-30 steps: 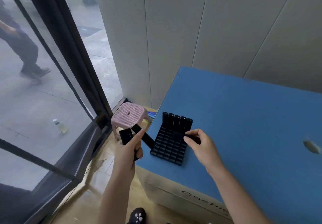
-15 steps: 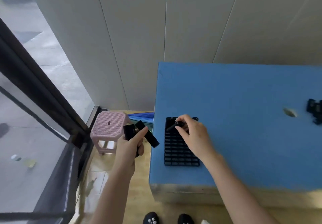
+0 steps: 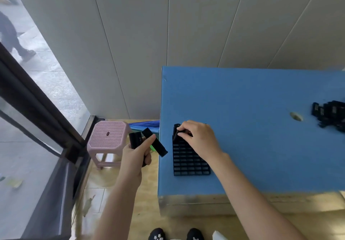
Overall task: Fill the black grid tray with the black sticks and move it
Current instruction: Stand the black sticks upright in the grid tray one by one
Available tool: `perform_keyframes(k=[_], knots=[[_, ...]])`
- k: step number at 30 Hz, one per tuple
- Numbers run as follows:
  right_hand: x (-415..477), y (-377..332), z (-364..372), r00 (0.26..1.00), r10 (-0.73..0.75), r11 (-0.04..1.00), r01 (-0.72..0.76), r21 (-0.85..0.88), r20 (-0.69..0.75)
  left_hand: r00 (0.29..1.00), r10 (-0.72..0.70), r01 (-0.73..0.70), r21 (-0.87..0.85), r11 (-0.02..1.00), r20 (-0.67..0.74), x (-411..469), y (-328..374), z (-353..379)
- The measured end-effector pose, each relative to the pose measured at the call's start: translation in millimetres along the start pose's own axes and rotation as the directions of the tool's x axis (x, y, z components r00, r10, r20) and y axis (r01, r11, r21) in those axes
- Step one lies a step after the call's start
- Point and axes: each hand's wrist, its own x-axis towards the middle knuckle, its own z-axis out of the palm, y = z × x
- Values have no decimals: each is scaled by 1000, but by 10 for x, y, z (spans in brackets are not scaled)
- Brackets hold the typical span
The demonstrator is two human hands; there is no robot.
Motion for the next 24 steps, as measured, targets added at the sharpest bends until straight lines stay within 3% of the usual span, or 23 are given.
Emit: perform_keyframes(k=[9, 11, 12, 15, 17, 21, 24], knots=[[-46, -9, 64, 993, -85, 992, 77, -98, -83, 1000, 9, -8, -29, 1000, 17, -61, 61, 116], [-109, -41, 27, 994, -5, 1000, 5, 0, -112, 1000, 13, -12, -42, 999, 27, -74, 69, 155], [-162, -87, -9, 992, 83, 989, -70, 132, -95, 999, 18, -16, -55, 998, 33, -78, 70, 178], [-313, -247, -90, 944, 293, 761, -327, 560, 152, 998, 28, -22, -104, 994, 58, -98, 61, 267], [-382, -326, -78, 912, 313, 629, -408, 662, 265, 997, 28, -18, -122, 992, 77, -120, 45, 343], [-430, -317, -68, 881, 412, 453, -421, 786, 234, 994, 12, 2, -132, 991, 110, -149, 17, 446], [-443, -137, -134, 862, 492, 488, -391, 780, 124, 990, -39, 51, -88, 995, 137, -125, -13, 414]])
